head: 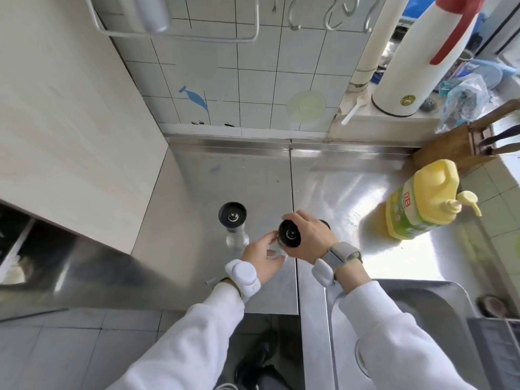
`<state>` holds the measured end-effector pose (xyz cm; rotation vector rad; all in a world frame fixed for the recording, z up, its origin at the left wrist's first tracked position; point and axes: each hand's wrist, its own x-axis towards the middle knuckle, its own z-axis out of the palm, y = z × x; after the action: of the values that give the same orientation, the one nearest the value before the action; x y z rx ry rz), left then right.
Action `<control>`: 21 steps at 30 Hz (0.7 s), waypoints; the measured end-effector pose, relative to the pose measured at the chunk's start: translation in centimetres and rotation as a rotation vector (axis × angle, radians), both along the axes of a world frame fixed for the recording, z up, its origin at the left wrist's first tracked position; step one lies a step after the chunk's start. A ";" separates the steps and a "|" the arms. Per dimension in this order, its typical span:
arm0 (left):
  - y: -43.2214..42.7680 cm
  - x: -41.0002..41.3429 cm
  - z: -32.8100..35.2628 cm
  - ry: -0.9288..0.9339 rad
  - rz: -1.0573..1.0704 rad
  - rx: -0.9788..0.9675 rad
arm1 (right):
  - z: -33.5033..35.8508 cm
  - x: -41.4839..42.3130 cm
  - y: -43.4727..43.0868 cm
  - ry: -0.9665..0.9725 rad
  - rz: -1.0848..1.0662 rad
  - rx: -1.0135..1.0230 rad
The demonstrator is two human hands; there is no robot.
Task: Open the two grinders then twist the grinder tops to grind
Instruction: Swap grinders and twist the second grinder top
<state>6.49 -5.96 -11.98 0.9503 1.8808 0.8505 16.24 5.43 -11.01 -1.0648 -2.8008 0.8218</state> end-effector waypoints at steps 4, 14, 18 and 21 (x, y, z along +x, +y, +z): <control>-0.2 -0.8 -0.5 -0.026 -0.003 -0.022 | -0.6 -0.6 0.2 -0.049 0.029 -0.023; -0.9 -2.8 -0.7 0.022 0.011 -0.085 | 0.5 -2.0 0.6 -0.226 0.072 -0.021; -1.5 -5.1 -1.1 0.077 0.022 -0.207 | 1.3 -3.3 0.6 -0.274 0.066 -0.027; -1.9 -6.8 -1.0 0.139 0.093 -0.285 | 2.0 -4.9 0.3 -0.240 0.086 0.023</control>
<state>-0.29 -7.89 -12.95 0.7664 2.1122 0.5595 11.31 5.75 -9.01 -1.1157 -3.0650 0.7099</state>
